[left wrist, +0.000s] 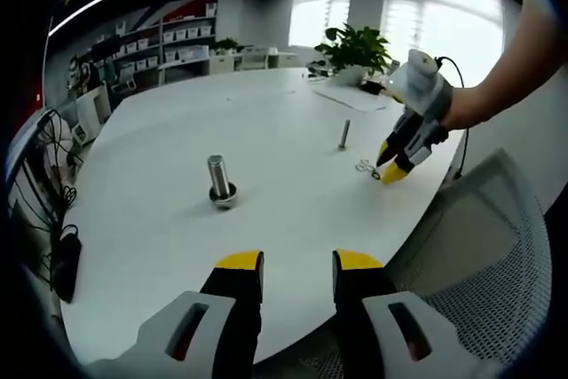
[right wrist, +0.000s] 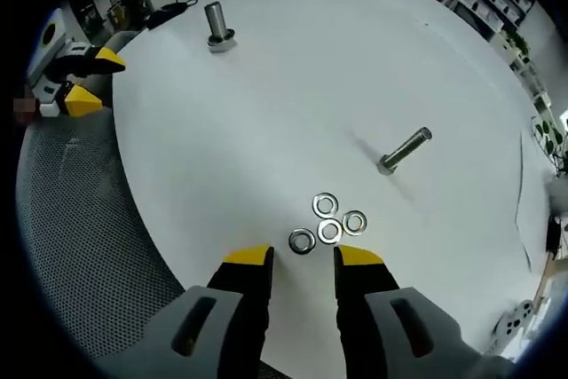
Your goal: Place the washer onto the threaded stud by aligning its center hole with the stud, sliding it down to the base, and recovering from edge contact or off-axis alignment until the washer reaches the visible bottom stop.
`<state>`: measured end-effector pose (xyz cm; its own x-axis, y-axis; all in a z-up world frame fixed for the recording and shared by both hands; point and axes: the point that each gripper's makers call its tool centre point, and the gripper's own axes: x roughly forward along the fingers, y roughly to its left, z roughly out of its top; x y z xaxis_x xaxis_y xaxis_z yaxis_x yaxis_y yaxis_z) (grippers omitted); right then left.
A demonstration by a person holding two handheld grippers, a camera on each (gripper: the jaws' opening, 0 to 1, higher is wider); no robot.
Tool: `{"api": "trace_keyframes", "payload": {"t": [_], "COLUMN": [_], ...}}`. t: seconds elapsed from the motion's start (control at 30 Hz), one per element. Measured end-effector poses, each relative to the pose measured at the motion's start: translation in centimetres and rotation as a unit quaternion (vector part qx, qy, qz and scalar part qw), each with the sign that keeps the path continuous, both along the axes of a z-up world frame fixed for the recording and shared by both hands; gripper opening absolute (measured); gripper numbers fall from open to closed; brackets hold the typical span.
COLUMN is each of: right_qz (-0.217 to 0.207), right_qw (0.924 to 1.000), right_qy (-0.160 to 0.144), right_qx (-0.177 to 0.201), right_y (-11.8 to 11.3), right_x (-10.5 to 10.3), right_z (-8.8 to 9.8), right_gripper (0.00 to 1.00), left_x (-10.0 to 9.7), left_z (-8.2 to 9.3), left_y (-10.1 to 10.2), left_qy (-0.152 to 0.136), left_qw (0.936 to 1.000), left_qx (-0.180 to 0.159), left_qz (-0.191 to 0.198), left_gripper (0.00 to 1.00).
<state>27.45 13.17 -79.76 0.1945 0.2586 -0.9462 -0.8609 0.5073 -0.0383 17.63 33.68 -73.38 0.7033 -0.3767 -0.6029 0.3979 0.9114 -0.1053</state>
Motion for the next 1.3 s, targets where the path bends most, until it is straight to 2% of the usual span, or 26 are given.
{"api": "trace_keyframes", "payload": {"t": [0.3, 0.37, 0.4, 0.57, 0.67, 0.73, 0.93, 1.3], "right_qz": [-0.017, -0.026, -0.04, -0.051, -0.028, -0.031, -0.008, 0.024], "right_qw": [0.9998, 0.9994, 0.999, 0.9981, 0.9993, 0.9992, 0.9976, 0.9934], "right_qy": [0.005, 0.021, 0.02, 0.033, 0.024, 0.024, 0.049, 0.067], "right_qx": [-0.003, 0.006, 0.009, 0.007, -0.007, -0.009, -0.049, -0.09], "right_y": [0.27, 0.38, 0.34, 0.36, 0.39, 0.38, 0.56, 0.43], "right_x": [-0.09, -0.33, -0.04, 0.15, 0.04, 0.17, 0.14, 0.24], "right_z": [-0.21, -0.32, -0.32, -0.27, -0.4, -0.43, -0.47, -0.53], "right_gripper": [0.29, 0.28, 0.28, 0.26, 0.25, 0.25, 0.24, 0.21], "left_x": [0.0, -0.02, -0.02, -0.04, -0.06, -0.07, -0.09, -0.11], "left_z": [-0.03, -0.04, -0.04, -0.06, -0.04, -0.05, -0.06, -0.11], "left_y": [-0.02, -0.1, -0.1, -0.1, -0.14, -0.12, -0.19, -0.15], "left_qy": [0.001, 0.001, 0.001, 0.001, 0.001, 0.002, 0.002, 0.004], "left_qw": [1.0, 1.0, 1.0, 1.0, 1.0, 1.0, 1.0, 1.0], "left_qx": [-0.001, -0.003, -0.002, -0.001, -0.002, -0.001, -0.001, -0.001], "left_qz": [0.0, -0.002, -0.002, -0.002, -0.003, -0.003, -0.004, -0.005], "left_gripper": [0.29, 0.29, 0.29, 0.29, 0.29, 0.29, 0.29, 0.29]}}
